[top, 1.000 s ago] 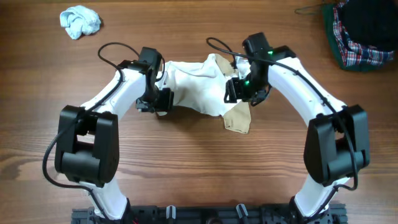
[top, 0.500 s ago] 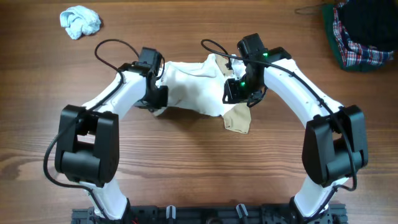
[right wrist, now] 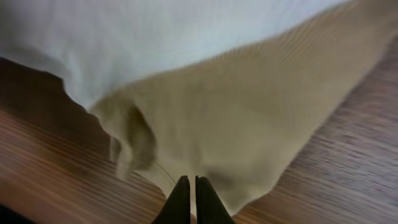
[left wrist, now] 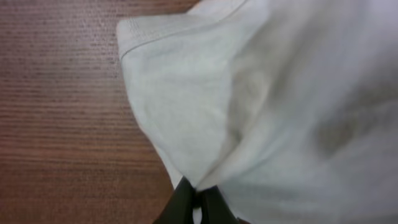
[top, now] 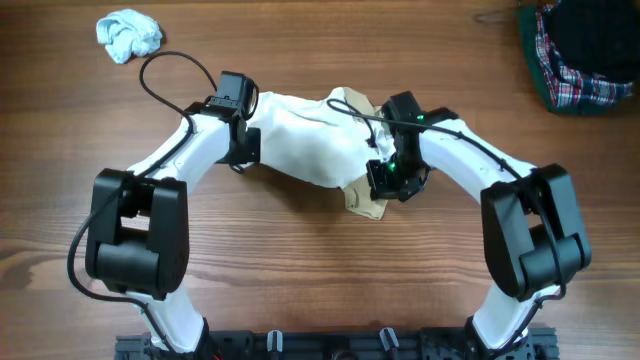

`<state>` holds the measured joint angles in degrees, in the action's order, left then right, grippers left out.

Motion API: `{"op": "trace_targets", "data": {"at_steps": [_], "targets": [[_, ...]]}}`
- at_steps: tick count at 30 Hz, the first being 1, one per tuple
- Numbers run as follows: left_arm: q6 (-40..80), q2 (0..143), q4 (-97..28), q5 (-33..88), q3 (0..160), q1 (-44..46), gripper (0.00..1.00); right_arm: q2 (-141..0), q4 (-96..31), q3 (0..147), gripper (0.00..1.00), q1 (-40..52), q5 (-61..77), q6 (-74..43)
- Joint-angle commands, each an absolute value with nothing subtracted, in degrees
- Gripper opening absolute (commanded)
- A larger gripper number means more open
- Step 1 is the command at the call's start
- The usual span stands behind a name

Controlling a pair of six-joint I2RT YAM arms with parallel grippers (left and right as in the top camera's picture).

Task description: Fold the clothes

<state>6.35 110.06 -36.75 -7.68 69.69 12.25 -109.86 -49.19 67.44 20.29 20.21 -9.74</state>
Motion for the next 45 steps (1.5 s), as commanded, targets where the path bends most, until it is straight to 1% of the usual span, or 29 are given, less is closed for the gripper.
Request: {"op": "trace_targets", "data": {"at_steps": [1,6,9,12,13,15,16,18,19,20,21,28,30,31,33,34,36,37,38,39,40,41,42,43,45], "targets": [[6.5,109.95,-39.38,-8.45,69.32,11.92,0.04,-109.27,-47.05,64.82,0.04,21.17,21.93,-11.25],[6.48,109.95,-42.17,-8.67,69.32,11.92,0.13,-109.27,-47.68,63.4,0.04,21.15,18.48,-12.38],[6.48,109.95,-44.88,-8.95,69.32,11.92,0.29,-109.27,-51.7,63.4,0.04,21.15,11.81,-16.08],[6.48,109.95,-47.83,-12.51,69.32,11.92,0.4,-109.27,-55.18,63.4,0.04,21.15,8.01,-19.81],[6.48,109.95,-48.77,-13.72,69.32,11.92,0.52,-109.27,-56.21,63.4,0.04,21.15,7.18,-20.69],[6.48,109.95,-50.72,-15.7,69.32,11.92,0.71,-109.27,-58.19,63.4,0.04,21.15,6.13,-22.28],[6.48,109.95,-51.18,-16.23,69.32,11.92,0.74,-109.27,-58.72,63.4,0.04,21.15,6.15,-22.52],[6.48,109.95,-51.77,-16.4,69.32,11.9,0.77,-109.27,-59.57,63.4,0.04,21.15,6.17,-22.55],[6.48,109.95,-52.01,-16.43,69.32,11.86,0.76,-109.25,-59.77,63.4,0.04,21.15,6.17,-22.59],[6.52,109.95,-52.12,-16.36,69.32,11.86,0.72,-108.79,-59.66,63.4,0.04,21.17,6.2,-22.63],[6.52,109.91,-52.25,-16.38,69.34,11.86,0.72,-107.37,-59.35,63.42,0.04,21.21,6.17,-22.35],[8.21,104.6,-54.57,-16.4,69.43,11.88,0.75,-88.97,-58.39,66.96,0.04,21.21,6.42,-19.35],[8.25,102.43,-53.87,-17.69,69.43,11.81,0.78,-85.73,-55.09,66.96,0.04,21.21,6.42,-15.75],[8.23,101.45,-52.64,-18.68,69.43,11.81,0.82,-85.25,-52.36,66.96,0.04,21.21,6.39,-13.15],[8.88,100.86,-49.43,-18.92,69.43,11.81,0.95,-85.82,-45.17,66.96,0.04,21.21,6.39,-8.88],[9.82,100.88,-48.6,-18.79,69.43,11.81,0.98,-86.48,-41.12,66.96,0.04,21.21,6.13,-6.96],[9.91,100.88,-48.51,-16.27,69.43,11.84,0.98,-88.47,-32.1,66.96,0.15,21.21,5.52,-4.64],[9.91,100.88,-48.86,-15.22,69.43,11.84,0.98,-90.19,-27.62,66.96,0.3,21.19,5.28,-3.88],[9.91,100.88,-49.32,-13.41,69.43,11.84,0.98,-92.2,-24.32,66.96,0.34,21.19,5.34,-3.62],[9.89,100.88,-49.65,-12.36,69.43,11.84,0.98,-94.17,-22.55,66.96,0.34,21.19,5.34,-3.79],[9.89,100.88,-50.17,-11.64,69.43,11.84,0.96,-95.9,-21.54,66.96,0.34,21.15,5.32,-4.38],[9.89,100.88,-50.68,-10.52,69.43,11.88,0.95,-97.82,-20.49,66.96,0.39,21.02,5.32,-4.54],[9.87,100.88,-50.89,-9.15,69.41,11.9,0.95,-100.2,-19.16,66.96,0.45,20.62,5.32,-4.51],[9.87,100.88,-50.83,-8.27,69.41,11.9,0.95,-102.24,-18.02,66.96,0.49,20.14,5.32,-4.49],[9.65,100.95,-50.65,-7.92,69.41,12.08,0.93,-106.41,-15.64,66.96,0.5,18.81,5.39,-4.51]]}}
